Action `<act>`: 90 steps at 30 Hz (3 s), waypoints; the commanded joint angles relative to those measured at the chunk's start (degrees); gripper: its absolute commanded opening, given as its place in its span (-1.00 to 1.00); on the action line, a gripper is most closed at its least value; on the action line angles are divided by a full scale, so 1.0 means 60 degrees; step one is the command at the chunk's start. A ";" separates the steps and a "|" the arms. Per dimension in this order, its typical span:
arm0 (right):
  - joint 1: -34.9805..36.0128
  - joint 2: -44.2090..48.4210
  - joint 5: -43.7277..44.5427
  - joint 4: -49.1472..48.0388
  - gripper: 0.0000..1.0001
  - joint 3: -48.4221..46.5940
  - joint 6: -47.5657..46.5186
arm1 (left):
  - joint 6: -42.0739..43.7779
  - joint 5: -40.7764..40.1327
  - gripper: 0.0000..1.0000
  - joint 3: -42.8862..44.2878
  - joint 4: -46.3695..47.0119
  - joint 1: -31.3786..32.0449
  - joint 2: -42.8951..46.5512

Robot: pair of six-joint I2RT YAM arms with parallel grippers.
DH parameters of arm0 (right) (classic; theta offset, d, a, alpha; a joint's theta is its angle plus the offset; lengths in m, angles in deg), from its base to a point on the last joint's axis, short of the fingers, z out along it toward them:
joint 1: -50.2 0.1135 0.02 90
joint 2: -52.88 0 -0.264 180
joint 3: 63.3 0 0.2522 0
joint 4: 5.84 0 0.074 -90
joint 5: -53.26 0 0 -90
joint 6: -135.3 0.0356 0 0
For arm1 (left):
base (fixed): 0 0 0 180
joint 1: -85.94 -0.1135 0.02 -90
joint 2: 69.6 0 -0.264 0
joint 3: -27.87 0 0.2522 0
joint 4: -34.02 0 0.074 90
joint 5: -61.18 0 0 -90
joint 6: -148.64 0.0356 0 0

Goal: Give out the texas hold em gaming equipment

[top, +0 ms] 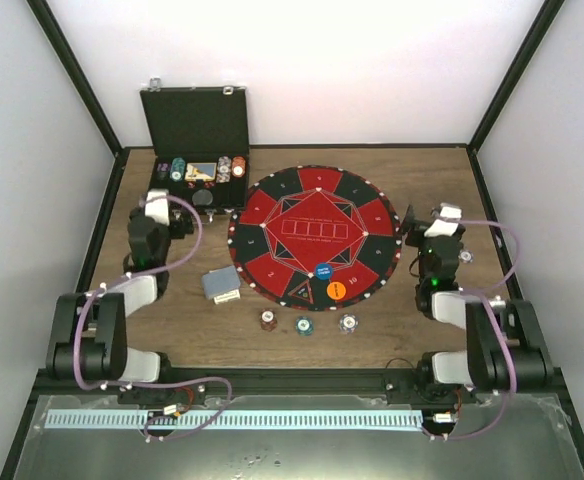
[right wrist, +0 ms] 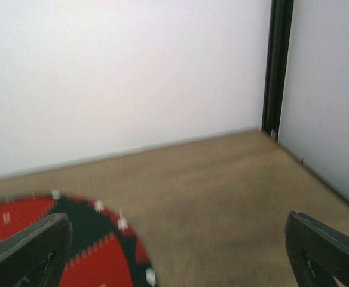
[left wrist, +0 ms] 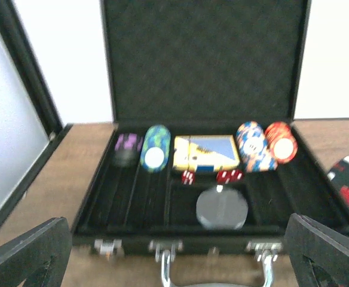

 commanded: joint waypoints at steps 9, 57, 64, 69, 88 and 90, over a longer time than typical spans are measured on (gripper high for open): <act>0.0001 0.4231 0.0975 0.8961 0.99 -0.3569 0.5098 | 0.1009 0.4229 1.00 0.5281 -1.1075 -0.1589 0.1278; 0.8635 -0.3388 -0.0091 1.4400 0.15 -0.7015 0.3568 | 0.2617 0.4959 1.00 0.6368 -1.5552 -0.2870 0.2204; 0.8648 -0.3612 -0.0105 1.4282 -0.06 -0.6990 0.3485 | 0.2564 0.4976 1.00 0.6535 -1.5559 -0.2870 0.2061; 0.8648 -0.3335 -0.0216 1.4210 0.08 -0.6653 0.3549 | 0.2617 0.5004 1.00 0.6578 -1.5626 -0.2870 0.2043; 0.8722 -0.2221 -0.0680 1.3753 0.04 -0.5539 0.3620 | 0.2722 0.5075 1.00 0.6568 -1.5762 -0.2875 0.1952; 0.8786 -0.2334 -0.0544 1.3781 -0.02 -0.5628 0.3585 | 0.2728 0.5067 1.00 0.6620 -1.5814 -0.2870 0.1926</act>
